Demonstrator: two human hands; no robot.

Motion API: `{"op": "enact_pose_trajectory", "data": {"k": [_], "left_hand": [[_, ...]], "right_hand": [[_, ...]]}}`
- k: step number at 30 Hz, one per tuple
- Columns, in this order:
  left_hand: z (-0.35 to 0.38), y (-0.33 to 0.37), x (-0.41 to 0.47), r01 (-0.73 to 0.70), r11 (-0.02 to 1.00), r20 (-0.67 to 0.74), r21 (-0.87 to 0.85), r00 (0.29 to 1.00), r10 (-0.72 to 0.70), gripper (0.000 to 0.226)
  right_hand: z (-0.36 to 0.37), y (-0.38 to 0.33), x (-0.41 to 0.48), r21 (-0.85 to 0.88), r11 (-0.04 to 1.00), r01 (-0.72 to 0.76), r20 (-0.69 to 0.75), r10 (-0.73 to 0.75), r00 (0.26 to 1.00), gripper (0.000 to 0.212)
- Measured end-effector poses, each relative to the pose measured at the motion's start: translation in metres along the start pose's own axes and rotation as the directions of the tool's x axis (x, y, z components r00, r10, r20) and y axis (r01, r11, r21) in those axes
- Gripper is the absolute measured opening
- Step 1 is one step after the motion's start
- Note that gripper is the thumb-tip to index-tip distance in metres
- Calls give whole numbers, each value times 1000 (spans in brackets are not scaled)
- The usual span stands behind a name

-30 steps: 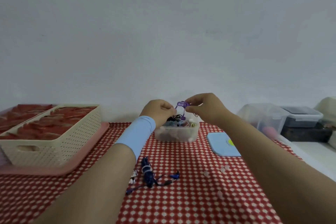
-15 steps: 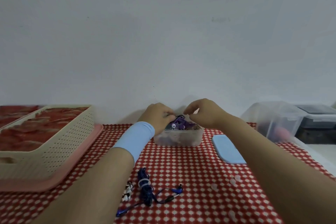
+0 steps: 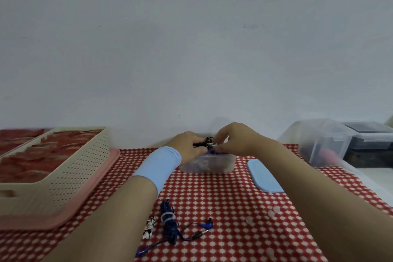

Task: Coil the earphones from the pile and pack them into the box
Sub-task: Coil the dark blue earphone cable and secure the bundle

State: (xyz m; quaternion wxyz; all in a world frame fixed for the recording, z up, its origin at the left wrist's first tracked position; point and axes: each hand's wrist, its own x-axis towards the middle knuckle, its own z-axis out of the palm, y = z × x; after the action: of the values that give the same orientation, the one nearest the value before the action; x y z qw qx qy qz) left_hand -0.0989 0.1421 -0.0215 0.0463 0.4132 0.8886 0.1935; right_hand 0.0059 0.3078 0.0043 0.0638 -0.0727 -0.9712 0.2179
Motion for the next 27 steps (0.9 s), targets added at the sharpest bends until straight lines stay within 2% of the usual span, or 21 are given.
{"op": "enact_pose_trajectory", "data": {"k": [4,7,10,13,16,19,22,24,25,27], "left_hand": [[-6,6,-2,84,995,44,47,995,-86,45],[-16,14,-16,78,997,-20,19,997,-78,55],[-21,16,-37,35,999,-91,5,995,-34,49],[-20,17,-66,10,999,-160,-51,987,-18,35],[-18,16,-98,39,995,-111,-88,993,-49,25],[-16,10,-123,74,997,27,7,997,-74,24],[-14,-1,-143,159,984,165,80,971,-170,31],[-12,-8,-154,190,979,186,74,962,-200,27],[-12,-11,-159,191,980,177,56,964,-198,24],[-12,-14,-166,181,983,137,11,974,-181,21]], "right_hand": [[8,0,-2,-52,999,8,45,-6,999,21],[1,-5,-9,-57,997,42,-66,-46,997,25],[-6,-21,-21,-2,996,89,-158,-88,983,22],[-3,-44,-38,52,988,142,-40,-140,989,15],[15,-61,-54,38,989,143,132,-147,980,13],[32,-76,-68,26,992,126,235,-128,963,17],[50,-92,-78,-47,995,88,319,-68,945,35],[64,-101,-80,-100,993,57,345,-19,938,55],[69,-106,-82,-103,994,48,357,-9,934,58],[74,-110,-86,-57,997,59,378,-33,925,47]]}}
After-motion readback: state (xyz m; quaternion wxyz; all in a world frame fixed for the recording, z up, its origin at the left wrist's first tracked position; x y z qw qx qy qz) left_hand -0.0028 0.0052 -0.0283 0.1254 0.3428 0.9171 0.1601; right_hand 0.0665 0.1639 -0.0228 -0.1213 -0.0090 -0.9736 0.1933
